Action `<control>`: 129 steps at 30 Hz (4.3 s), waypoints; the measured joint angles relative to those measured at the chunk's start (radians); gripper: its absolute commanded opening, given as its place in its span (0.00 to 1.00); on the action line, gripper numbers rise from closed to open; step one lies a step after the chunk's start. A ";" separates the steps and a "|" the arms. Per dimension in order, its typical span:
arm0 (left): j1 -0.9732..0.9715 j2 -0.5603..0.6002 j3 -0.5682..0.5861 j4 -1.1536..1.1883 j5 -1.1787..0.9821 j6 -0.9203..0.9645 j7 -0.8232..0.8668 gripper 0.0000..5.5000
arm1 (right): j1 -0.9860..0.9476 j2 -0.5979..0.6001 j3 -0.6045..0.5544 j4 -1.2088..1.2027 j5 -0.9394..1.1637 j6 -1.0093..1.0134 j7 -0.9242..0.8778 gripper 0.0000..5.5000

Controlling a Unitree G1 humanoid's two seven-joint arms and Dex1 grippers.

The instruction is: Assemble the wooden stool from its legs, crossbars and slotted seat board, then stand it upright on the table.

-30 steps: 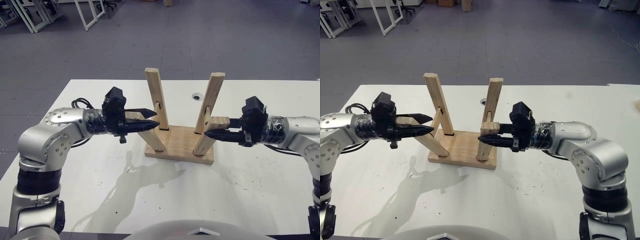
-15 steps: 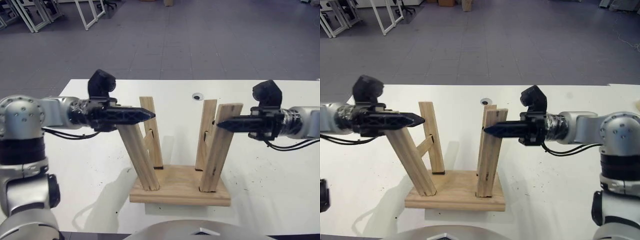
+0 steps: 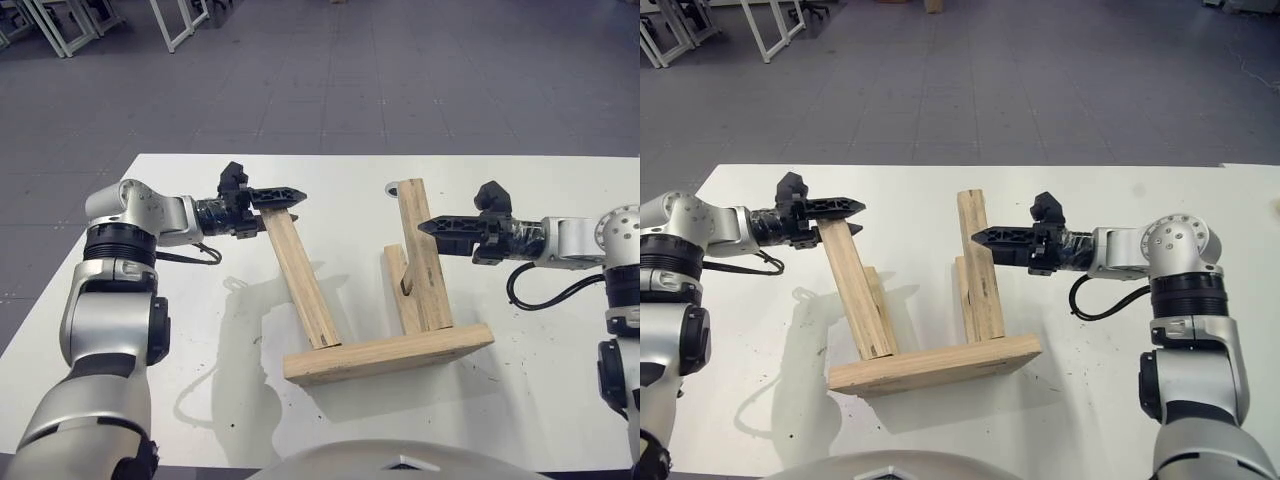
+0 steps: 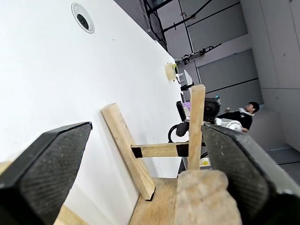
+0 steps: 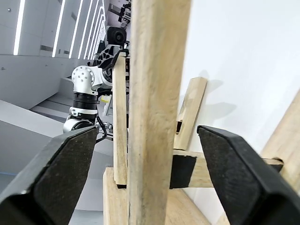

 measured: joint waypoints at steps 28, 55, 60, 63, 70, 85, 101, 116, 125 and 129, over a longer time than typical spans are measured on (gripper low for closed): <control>1.055 0.302 0.296 -0.965 0.318 -0.687 -0.270 0.78 | 0.772 -0.304 -0.203 -0.545 -0.551 -0.692 0.412 0.71; 1.147 0.259 -0.067 -1.609 0.420 -0.649 -0.035 0.72 | 0.797 -0.291 0.071 -0.844 -0.816 -1.037 0.510 0.63; 1.076 0.227 -0.107 -1.579 0.440 -0.635 0.042 0.57 | 0.770 -0.269 0.072 -0.846 -0.780 -0.985 0.493 0.46; 1.057 0.222 -0.114 -1.578 0.430 -0.609 0.052 0.48 | 0.768 -0.267 0.071 -0.874 -0.746 -0.945 0.491 0.35; 0.968 0.226 -0.083 -1.499 0.300 -0.543 -0.002 0.33 | 0.750 -0.260 0.032 -0.944 -0.664 -0.825 0.418 0.31; 0.527 0.361 0.154 -1.266 -0.232 0.119 -0.151 0.47 | 0.359 -0.351 -0.081 -0.804 0.230 -0.238 0.113 0.31; 0.079 0.126 0.018 -0.481 -0.699 0.339 0.297 0.94 | -0.115 -0.102 0.119 0.107 0.752 0.026 -0.485 0.83; 0.323 0.118 0.103 -0.853 -0.555 0.279 0.340 1.00 | 0.140 -0.095 -0.051 -0.384 0.619 -0.052 -0.554 0.94; 0.435 0.179 0.054 -1.023 -0.374 0.132 0.142 1.00 | 0.356 -0.248 0.002 -0.777 -0.047 -0.368 0.090 0.94; 0.436 0.188 0.029 -1.026 -0.329 0.115 0.093 1.00 | 0.466 -0.266 0.066 -0.846 -0.268 -0.558 0.226 0.94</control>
